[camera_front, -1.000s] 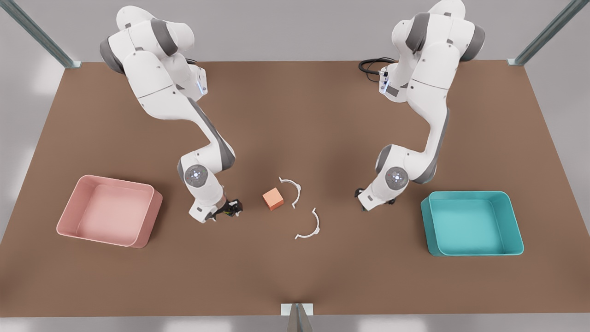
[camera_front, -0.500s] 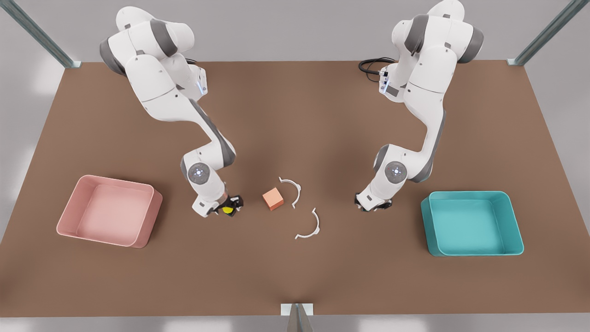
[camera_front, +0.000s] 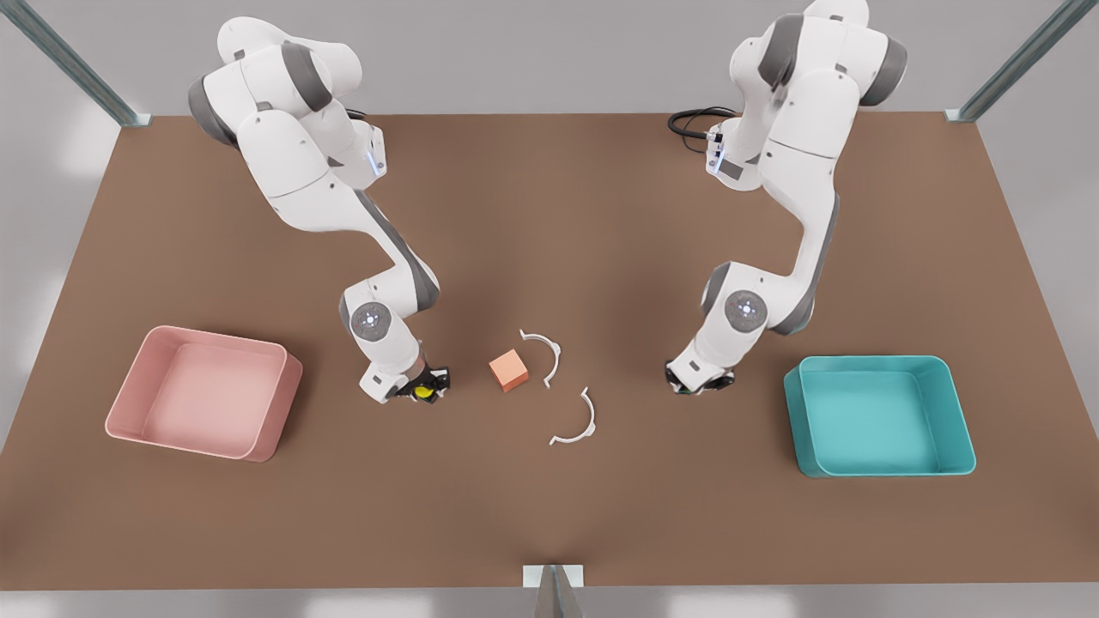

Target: Place the red button in the blue storage box with the left arm, and place the yellow button in the pink storage box with the right arm

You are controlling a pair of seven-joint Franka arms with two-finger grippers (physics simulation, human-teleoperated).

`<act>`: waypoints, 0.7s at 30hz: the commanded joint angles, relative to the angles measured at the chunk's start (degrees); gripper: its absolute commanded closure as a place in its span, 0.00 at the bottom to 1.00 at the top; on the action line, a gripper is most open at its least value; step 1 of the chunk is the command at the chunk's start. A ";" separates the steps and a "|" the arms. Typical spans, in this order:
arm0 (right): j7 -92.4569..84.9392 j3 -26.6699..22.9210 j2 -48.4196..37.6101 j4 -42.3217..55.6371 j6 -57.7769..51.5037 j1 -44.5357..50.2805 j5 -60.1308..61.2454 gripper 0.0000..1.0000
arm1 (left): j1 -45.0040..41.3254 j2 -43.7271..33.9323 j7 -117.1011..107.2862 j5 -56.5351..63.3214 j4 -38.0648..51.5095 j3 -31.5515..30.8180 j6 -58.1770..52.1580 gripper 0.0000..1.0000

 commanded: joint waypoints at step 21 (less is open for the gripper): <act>-17.31 5.78 -15.65 -0.63 -17.55 -19.86 0.39 0.48 | 29.24 2.99 44.46 -3.89 11.53 1.01 -17.44 0.00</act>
